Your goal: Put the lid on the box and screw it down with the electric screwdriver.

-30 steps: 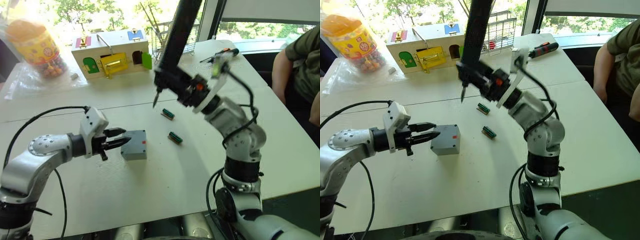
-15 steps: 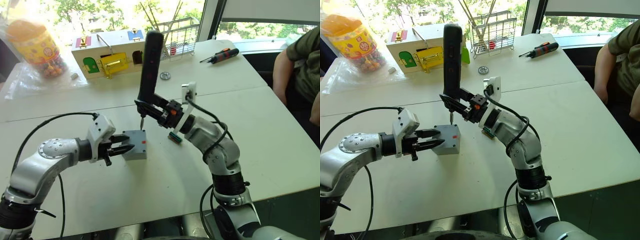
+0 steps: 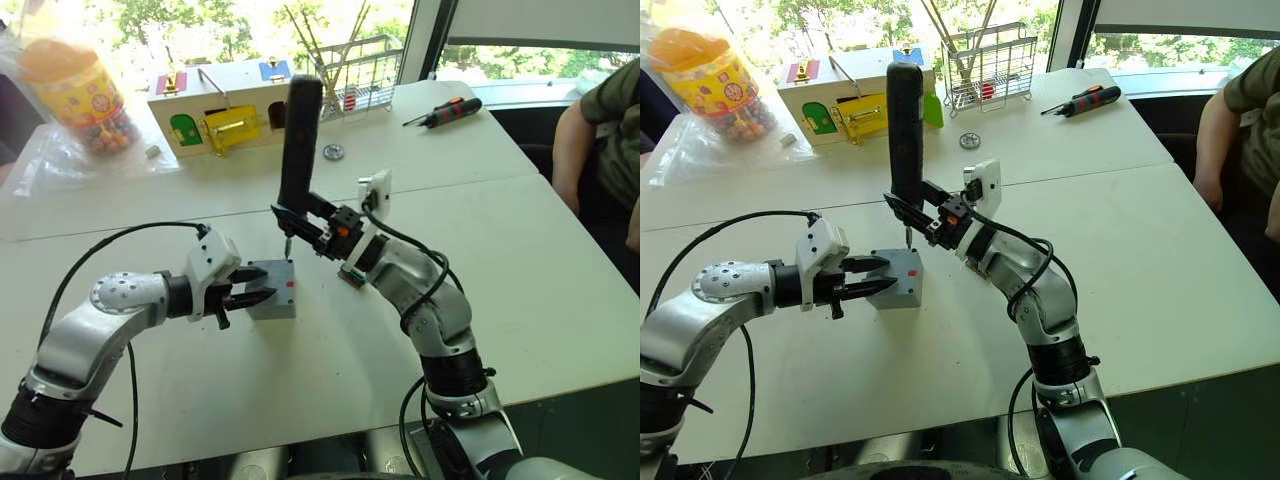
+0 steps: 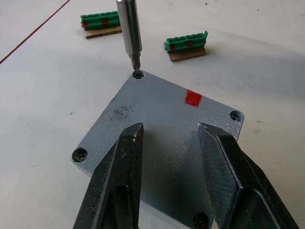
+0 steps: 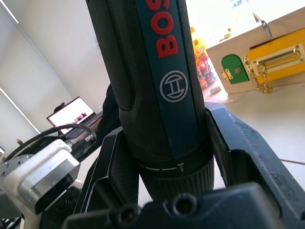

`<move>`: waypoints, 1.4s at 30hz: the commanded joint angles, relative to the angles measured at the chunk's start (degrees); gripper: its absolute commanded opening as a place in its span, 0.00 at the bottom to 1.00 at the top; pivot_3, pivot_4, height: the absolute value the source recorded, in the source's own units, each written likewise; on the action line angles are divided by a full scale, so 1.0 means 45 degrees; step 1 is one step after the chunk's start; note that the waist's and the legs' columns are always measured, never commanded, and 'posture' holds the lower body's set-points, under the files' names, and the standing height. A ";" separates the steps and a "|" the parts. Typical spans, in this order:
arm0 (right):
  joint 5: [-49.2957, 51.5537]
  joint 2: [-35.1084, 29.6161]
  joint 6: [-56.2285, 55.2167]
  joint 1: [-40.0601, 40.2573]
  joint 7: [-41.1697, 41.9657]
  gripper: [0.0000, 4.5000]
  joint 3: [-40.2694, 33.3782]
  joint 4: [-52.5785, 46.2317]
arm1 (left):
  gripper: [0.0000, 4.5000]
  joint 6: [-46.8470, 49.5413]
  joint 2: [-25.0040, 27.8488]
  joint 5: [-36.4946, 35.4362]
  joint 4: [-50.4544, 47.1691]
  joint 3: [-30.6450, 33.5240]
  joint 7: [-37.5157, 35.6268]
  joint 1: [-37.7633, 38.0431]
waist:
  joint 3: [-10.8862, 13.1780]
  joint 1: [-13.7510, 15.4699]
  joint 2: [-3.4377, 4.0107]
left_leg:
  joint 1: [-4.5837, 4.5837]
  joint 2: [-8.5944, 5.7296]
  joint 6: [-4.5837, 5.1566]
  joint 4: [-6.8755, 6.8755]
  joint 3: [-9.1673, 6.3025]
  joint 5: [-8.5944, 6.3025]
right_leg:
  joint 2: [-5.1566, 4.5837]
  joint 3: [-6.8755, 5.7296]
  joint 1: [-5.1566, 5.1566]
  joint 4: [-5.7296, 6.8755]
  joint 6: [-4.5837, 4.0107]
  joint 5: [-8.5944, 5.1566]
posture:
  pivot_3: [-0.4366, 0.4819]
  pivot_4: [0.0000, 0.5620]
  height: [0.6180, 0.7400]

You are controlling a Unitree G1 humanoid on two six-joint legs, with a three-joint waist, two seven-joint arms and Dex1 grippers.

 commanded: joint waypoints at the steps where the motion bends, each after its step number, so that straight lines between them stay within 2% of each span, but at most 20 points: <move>1: 0.0136 0.0163 -0.0409 -0.0091 0.0081 0.39 0.0152 -0.0471 | 0.40 0.0048 0.0008 0.0166 0.0133 -0.0091 -0.0020 0.0070 | 0.0000 0.0021 0.0000 | 0.0000 0.0002 0.0000 0.0000 0.0000 0.0000 | 0.0002 0.0000 0.0000 0.0000 0.0000 0.0000 | 0.48 0.27 1.00; 42: -0.0428 -0.0079 -0.1506 0.0341 -0.0013 0.39 0.0087 0.0685 | 0.40 -0.0230 -0.0292 0.0723 0.0434 -0.0655 -0.0329 -0.0347 | -0.0006 0.0067 -0.0001 | 0.0051 0.0003 0.0000 -0.0002 -0.0003 0.0000 | 0.0008 0.0002 0.0053 -0.0001 0.0000 0.0000 | 0.48 0.27 1.00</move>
